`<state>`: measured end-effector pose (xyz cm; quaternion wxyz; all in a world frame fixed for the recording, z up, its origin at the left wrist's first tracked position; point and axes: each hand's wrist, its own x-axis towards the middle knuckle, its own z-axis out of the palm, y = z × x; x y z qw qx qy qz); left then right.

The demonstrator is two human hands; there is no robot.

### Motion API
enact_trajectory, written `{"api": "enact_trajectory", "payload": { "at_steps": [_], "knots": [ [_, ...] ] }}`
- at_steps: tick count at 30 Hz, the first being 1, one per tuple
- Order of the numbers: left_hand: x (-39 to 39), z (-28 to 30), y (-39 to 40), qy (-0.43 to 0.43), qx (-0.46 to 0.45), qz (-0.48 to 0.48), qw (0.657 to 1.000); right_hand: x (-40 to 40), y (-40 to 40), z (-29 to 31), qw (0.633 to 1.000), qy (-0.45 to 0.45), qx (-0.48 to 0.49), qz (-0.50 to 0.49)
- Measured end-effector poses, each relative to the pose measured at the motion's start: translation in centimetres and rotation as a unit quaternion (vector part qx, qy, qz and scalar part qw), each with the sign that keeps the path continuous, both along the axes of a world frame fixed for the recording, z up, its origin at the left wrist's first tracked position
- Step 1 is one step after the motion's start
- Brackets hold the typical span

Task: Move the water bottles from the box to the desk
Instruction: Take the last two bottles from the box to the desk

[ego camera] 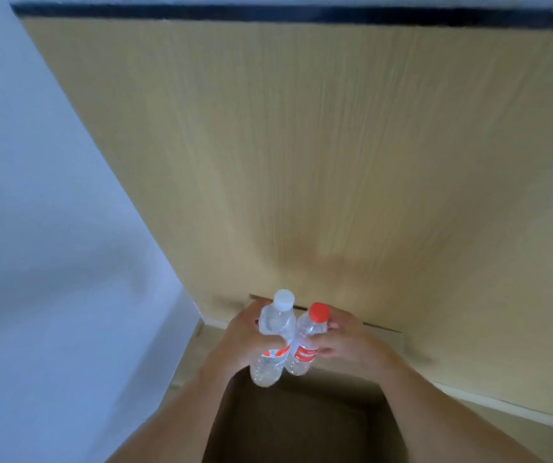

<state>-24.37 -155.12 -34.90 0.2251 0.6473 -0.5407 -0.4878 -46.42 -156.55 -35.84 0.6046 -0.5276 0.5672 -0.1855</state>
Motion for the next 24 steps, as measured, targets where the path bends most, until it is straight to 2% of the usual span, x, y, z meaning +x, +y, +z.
{"api": "enact_trajectory", "payload": {
  "at_steps": [7,11,16,24],
  "knots": [
    [-1.8,15.1,-0.2,0.075,-0.076,-0.02,0.994,-1.7,0.3,16.2,0.996,-0.056,-0.029,-0.067],
    [-3.2,22.0,0.2,0.116,-0.102,-0.043,0.987,-2.9,2.0,23.3,0.99,-0.024,-0.097,-0.102],
    [-4.9,27.1,0.4,0.165,-0.13,-0.06,0.976,-4.2,4.3,28.9,0.977,-0.034,-0.144,-0.154],
    [-10.1,32.1,3.3,0.309,-0.123,-0.13,0.934,-5.5,9.6,33.8,0.923,-0.144,-0.205,-0.293]
  ]
}}
